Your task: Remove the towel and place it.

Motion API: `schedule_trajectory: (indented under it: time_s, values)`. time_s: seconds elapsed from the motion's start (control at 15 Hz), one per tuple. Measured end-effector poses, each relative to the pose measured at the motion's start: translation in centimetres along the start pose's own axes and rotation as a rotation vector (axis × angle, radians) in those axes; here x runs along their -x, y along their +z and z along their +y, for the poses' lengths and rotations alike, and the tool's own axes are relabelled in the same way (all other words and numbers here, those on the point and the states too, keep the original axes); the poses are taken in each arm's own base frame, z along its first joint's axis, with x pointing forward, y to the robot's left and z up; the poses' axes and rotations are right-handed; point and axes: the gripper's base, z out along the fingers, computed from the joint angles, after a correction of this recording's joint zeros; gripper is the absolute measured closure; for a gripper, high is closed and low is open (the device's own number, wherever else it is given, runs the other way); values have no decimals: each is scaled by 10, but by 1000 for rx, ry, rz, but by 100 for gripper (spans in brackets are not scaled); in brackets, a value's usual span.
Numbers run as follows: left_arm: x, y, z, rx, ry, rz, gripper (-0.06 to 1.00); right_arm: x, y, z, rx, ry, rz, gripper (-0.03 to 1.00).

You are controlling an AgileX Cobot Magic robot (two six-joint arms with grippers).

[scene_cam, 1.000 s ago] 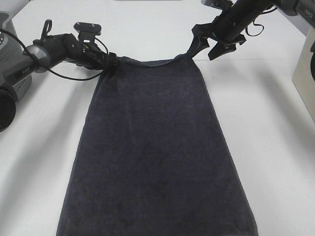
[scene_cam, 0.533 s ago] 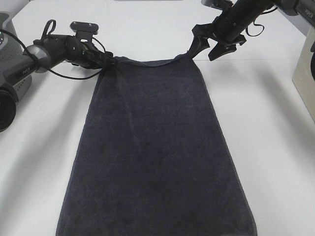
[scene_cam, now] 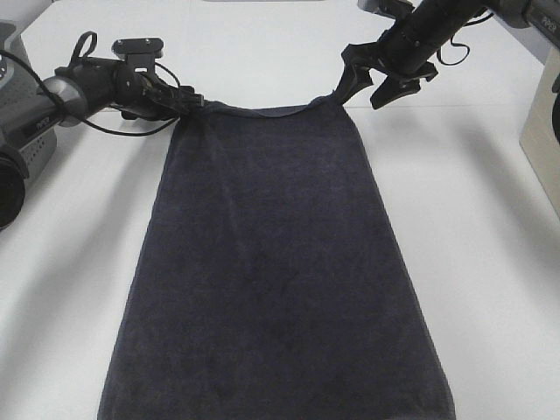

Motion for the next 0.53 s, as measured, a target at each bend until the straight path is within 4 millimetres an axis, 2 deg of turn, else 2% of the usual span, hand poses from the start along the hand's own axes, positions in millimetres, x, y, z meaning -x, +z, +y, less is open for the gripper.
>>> schedule_trajectory:
  time_s: [0.07, 0.2, 0.33, 0.53]
  values:
    - [8, -7, -1, 0, -4, 14, 18, 0, 0, 0, 1, 0, 4, 24]
    - [35, -32, -6, 1, -4, 25, 18, 2, -9, 4, -1, 3, -9, 24]
    - [73, -75, -13, 4, -3, 55, 18, 10, -38, 14, -25, 7, -57, 24]
    - [106, -142, -19, 17, 48, 217, 18, 18, -91, 31, -105, 25, -139, 24]
